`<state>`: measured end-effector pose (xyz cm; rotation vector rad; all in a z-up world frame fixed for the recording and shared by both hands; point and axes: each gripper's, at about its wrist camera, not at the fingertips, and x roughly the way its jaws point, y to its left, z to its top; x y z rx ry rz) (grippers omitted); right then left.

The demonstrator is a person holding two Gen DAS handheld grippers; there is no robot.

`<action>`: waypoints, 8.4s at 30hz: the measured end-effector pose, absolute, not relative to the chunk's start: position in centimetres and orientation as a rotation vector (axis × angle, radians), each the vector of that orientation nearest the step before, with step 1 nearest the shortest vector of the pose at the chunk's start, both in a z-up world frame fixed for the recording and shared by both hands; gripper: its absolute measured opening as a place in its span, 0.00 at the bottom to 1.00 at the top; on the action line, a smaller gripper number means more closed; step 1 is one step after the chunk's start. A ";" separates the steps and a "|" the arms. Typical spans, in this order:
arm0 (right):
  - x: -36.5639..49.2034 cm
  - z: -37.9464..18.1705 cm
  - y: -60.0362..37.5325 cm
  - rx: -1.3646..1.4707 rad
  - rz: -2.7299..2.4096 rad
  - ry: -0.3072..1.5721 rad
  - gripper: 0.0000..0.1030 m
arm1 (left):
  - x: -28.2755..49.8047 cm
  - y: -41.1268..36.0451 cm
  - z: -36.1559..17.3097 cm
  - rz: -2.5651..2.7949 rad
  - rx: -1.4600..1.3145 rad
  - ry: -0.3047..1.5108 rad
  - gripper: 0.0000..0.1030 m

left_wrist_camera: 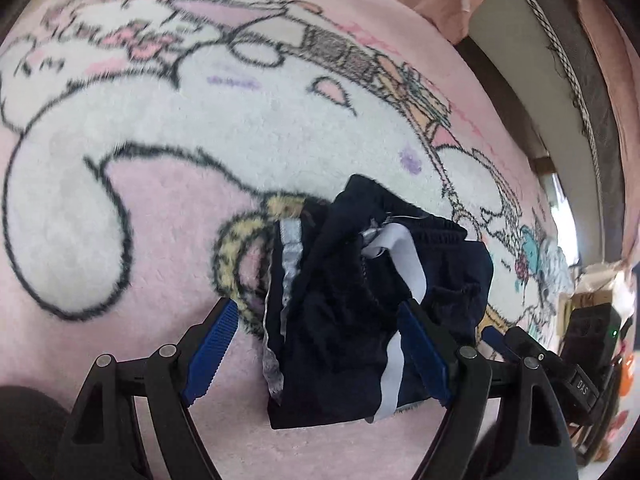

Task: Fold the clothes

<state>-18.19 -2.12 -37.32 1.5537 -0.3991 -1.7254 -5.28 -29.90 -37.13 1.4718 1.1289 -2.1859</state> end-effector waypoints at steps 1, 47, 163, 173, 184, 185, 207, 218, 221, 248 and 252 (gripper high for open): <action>-18.2 -37.5 -2.1 1.557 -1.713 -0.416 0.64 | -5.3 -30.0 -37.4 -2.187 1.470 1.149 0.79; -19.9 -40.6 -5.4 1.652 -1.451 -0.720 1.00 | -4.5 -32.5 -39.3 -2.238 1.344 1.641 0.83; -18.7 -36.1 -5.6 1.649 -1.636 -0.510 0.08 | -4.1 -28.7 -34.8 -2.395 1.216 1.576 0.15; -18.9 -33.6 -5.0 1.597 -1.695 -0.471 0.08 | -5.8 -27.7 -32.9 -2.454 1.254 1.547 0.15; -19.9 -30.8 -0.9 1.570 -1.780 -0.507 0.08 | -9.6 -24.1 -29.6 -2.559 1.346 1.490 0.15; -20.0 -30.5 -0.4 1.567 -1.790 -0.511 0.08 | -10.1 -23.6 -29.1 -2.573 1.355 1.480 0.15; -22.7 -24.3 16.0 1.533 -2.038 -0.778 0.08 | -22.1 -9.2 -23.2 -2.754 1.698 1.367 0.15; -21.6 -22.0 26.7 1.497 -2.198 -0.960 0.08 | -26.9 2.6 -20.7 -2.875 1.985 1.187 0.15; -21.0 -21.8 30.1 1.497 -2.242 -1.048 0.08 | -28.3 6.6 -20.4 -2.908 2.087 1.110 0.15; -13.5 -19.9 50.9 1.285 -2.498 -1.559 0.08 | -30.0 32.2 -18.8 -3.083 2.579 0.530 0.15; -11.8 -20.0 53.2 1.256 -2.540 -1.613 0.08 | -29.2 36.3 -18.9 -3.090 2.653 0.433 0.15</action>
